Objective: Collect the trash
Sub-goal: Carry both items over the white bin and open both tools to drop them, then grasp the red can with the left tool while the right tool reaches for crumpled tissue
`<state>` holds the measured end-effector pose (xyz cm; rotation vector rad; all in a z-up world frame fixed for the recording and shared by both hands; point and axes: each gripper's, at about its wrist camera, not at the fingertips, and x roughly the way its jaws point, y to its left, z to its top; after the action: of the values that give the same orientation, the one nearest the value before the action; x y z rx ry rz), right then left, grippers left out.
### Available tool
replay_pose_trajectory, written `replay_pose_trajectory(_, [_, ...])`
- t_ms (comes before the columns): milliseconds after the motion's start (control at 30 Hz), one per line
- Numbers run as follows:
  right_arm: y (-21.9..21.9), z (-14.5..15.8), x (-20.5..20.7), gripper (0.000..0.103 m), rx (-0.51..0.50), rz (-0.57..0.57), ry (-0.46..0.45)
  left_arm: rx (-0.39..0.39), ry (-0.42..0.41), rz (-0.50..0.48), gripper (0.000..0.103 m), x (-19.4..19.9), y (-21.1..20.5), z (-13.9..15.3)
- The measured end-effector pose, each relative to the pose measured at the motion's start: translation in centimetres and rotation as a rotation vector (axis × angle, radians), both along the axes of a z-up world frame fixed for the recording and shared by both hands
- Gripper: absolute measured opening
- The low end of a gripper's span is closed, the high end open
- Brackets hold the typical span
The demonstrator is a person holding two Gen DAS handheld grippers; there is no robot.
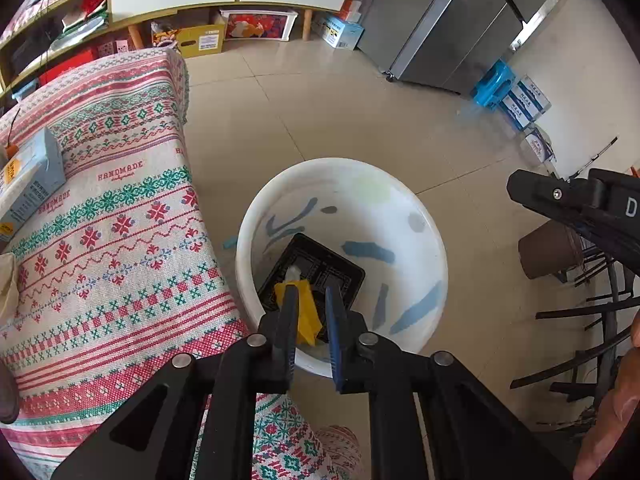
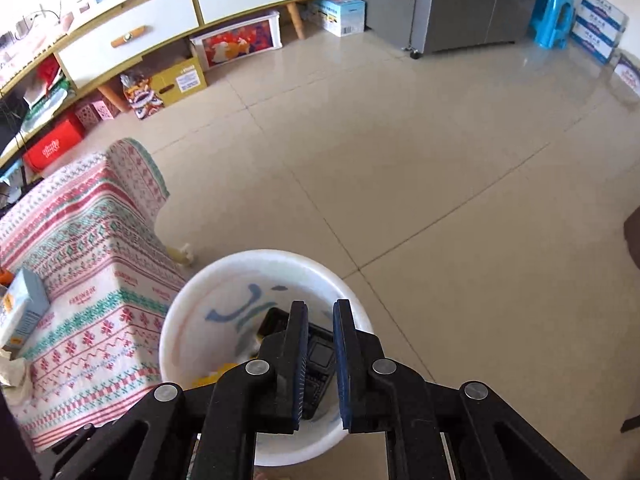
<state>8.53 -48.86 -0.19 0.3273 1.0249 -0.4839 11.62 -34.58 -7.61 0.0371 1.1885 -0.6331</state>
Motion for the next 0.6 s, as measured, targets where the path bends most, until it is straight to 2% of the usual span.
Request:
replay_pose_trajectory(67, [0.1, 0.1, 0.2, 0.02, 0.001, -0.005, -0.006, -0.01, -0.004, 0.003, 0.027, 0.1, 0.5, 0.1])
replay_pose_trajectory(233, [0.5, 0.9, 0.2, 0.027, 0.025, 0.016, -0.056, -0.011, -0.032, 0.017, 0.029, -0.2, 2.6, 1.6])
replay_pose_trajectory(300, [0.9, 1.1, 0.3, 0.045, 0.011, 0.02, -0.067, 0.002, -0.057, 0.025, 0.03, -0.9, 4.0, 2.7])
replay_pose_trajectory(367, [1.4, 1.2, 0.6, 0.052, 0.009, 0.027, -0.071, 0.009, -0.08, 0.047, 0.039, -1.1, 5.9, 3.8])
replay_pose_trajectory(433, [2.0, 1.5, 0.7, 0.052, 0.01, 0.038, -0.086, 0.015, -0.109, 0.089, 0.048, -1.3, 8.5, 5.0])
replay_pose_trajectory(533, [3.9, 3.2, 0.4, 0.058, -0.028, 0.087, -0.166, 0.014, -0.162, 0.165, 0.059, -1.5, 13.6, 7.0])
replay_pose_trajectory(600, [5.7, 4.0, 0.5, 0.088, -0.06, 0.137, -0.208, 0.037, -0.197, 0.238, 0.066, -1.5, 17.6, 7.9])
